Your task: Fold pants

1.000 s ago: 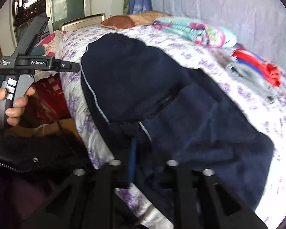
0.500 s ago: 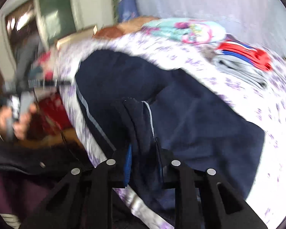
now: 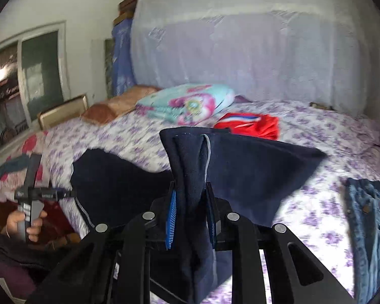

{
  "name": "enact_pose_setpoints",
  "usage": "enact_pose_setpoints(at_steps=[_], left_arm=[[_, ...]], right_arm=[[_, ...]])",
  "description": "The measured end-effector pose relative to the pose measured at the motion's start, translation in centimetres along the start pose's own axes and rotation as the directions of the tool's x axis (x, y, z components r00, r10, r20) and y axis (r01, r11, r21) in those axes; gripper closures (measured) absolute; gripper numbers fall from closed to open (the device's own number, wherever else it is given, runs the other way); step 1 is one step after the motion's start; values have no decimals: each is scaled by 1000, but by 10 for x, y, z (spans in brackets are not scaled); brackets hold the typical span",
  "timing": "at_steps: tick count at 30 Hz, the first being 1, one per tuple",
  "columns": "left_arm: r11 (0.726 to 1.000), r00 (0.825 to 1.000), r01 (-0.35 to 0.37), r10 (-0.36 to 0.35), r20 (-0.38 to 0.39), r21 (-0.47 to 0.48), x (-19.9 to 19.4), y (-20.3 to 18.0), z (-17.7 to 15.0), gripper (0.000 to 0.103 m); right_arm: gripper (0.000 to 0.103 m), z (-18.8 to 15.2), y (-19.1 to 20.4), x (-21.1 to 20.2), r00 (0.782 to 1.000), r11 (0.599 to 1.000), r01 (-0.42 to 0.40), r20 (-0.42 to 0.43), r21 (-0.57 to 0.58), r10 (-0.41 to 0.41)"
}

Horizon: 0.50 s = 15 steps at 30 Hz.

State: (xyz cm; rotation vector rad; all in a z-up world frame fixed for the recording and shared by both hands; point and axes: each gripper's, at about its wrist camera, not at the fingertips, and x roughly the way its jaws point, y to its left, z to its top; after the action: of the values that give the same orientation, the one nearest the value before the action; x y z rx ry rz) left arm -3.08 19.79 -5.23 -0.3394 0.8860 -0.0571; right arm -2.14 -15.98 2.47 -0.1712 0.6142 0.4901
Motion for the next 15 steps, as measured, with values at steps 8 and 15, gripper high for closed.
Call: enact_pose_setpoints(at_steps=[8, 15], left_arm=[[1000, 1000, -21, 21, 7, 4, -11, 3, -8, 4], [999, 1000, -22, 22, -2, -31, -9, 14, -6, 4]], right_arm=[[76, -64, 95, 103, 971, 955, -44, -238, -293, -28], [56, -55, 61, 48, 984, 976, -120, -152, -180, 93]])
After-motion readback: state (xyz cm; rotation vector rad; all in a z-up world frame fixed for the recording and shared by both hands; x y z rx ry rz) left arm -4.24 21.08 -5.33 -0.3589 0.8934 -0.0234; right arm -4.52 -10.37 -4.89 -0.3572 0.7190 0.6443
